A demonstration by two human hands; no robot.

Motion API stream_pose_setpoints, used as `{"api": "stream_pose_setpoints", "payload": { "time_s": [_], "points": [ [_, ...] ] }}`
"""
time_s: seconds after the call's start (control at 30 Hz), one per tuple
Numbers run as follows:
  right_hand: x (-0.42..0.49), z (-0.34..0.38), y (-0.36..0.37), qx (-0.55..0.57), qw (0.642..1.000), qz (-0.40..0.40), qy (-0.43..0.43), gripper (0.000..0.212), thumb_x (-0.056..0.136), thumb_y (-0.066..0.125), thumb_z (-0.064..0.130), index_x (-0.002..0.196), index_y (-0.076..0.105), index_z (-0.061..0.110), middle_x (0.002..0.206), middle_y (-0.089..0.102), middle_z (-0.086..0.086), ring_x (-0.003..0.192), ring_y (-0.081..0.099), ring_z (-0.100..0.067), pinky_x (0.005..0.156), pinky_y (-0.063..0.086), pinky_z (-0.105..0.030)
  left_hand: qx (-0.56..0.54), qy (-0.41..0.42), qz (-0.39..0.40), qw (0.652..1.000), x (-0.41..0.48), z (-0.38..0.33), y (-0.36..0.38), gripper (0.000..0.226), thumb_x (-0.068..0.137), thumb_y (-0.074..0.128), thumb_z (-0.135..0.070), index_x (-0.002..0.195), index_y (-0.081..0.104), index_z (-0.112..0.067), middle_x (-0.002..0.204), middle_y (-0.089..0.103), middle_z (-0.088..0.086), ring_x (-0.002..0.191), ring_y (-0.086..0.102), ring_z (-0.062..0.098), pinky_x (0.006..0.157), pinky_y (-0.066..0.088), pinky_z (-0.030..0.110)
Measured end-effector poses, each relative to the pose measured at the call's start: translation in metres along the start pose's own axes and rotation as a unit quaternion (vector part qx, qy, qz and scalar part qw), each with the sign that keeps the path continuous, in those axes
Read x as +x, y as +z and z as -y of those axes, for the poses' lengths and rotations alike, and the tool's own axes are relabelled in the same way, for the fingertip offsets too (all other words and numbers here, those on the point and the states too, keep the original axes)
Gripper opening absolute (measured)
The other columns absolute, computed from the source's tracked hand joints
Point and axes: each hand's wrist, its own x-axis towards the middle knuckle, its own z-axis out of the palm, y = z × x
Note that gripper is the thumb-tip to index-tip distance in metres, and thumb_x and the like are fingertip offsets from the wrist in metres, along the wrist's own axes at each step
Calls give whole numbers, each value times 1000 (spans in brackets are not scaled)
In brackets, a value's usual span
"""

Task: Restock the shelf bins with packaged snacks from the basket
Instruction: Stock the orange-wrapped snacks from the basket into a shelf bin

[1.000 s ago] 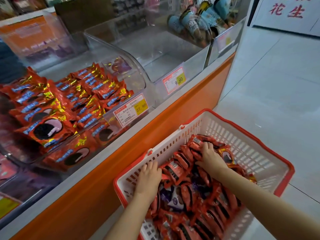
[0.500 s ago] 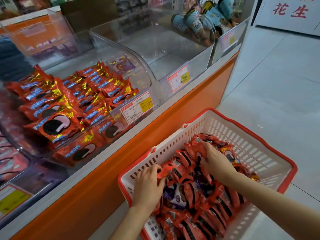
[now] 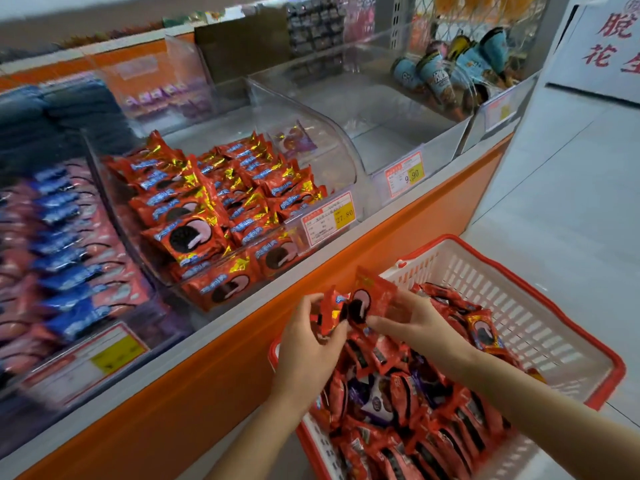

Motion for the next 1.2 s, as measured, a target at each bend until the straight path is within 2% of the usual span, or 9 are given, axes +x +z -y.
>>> {"api": "stream_pose_setpoints", "payload": {
  "time_s": [0.17,0.37,0.5,0.6,0.73,0.8,0.9,0.97,1.2],
  "points": [
    [-6,27,16,-22,997,50,-52,24,91,57,11,114,59,16,104,71,4,97,68,-11,81,53,-22,-51,17,-18,998,-15,-21,-34,23,86,66,-29,101,51,-38,98,63,-16,90,61,-2,70,45,7],
    [-10,57,28,17,993,93,-72,41,88,55,20,128,48,26,116,66,3,105,65,-16,85,55,-30,-54,73,-54,994,-23,-38,-72,28,85,68,-23,100,53,-42,97,63,-31,90,60,-10,75,42,4],
    [-16,70,45,-48,985,136,-91,50,88,51,30,137,43,37,126,60,11,113,60,-7,89,53,-28,-50,82,-57,994,-29,-42,-82,27,78,66,-41,101,55,-46,103,61,-36,98,59,-10,81,45,8],
    [-17,77,57,-67,989,81,-103,46,83,52,35,129,48,33,116,64,12,100,64,-2,79,53,-21,-49,89,-70,992,-37,-41,-91,28,81,68,-32,98,53,-47,98,58,-43,93,58,-16,76,41,3],
    [-13,85,63,-32,997,18,-61,38,84,48,42,112,51,17,97,67,1,79,68,-10,66,55,-22,-55,93,-90,990,-48,-42,-108,30,85,68,-19,100,55,-42,93,65,-28,91,59,-14,71,41,1],
    [-11,89,68,47,998,39,-11,36,91,47,37,113,56,10,86,67,0,67,64,-8,59,51,-18,-56,102,-98,988,-52,-44,-119,29,86,67,-18,100,56,-41,95,66,-27,91,61,-11,71,42,3],
    [-10,92,71,124,984,122,39,44,80,63,25,120,57,9,98,67,-7,79,64,-12,68,52,-18,-39,123,-103,986,-57,-47,-131,28,87,67,-18,101,57,-39,100,64,-27,91,61,-9,72,41,3],
    [-9,91,73,73,990,118,24,47,74,70,18,119,57,12,95,68,-6,82,66,-13,71,52,-20,-33,127,-107,986,-59,-49,-138,26,87,67,-19,99,57,-39,99,65,-26,88,62,-8,71,41,4],
    [-3,112,75,-72,993,-10,-90,25,86,65,24,109,56,21,62,60,8,55,53,-2,52,44,-14,-46,152,-134,978,-67,-58,-163,26,80,60,-37,106,59,-38,99,67,-21,92,64,-2,76,47,10]
  ]
}}
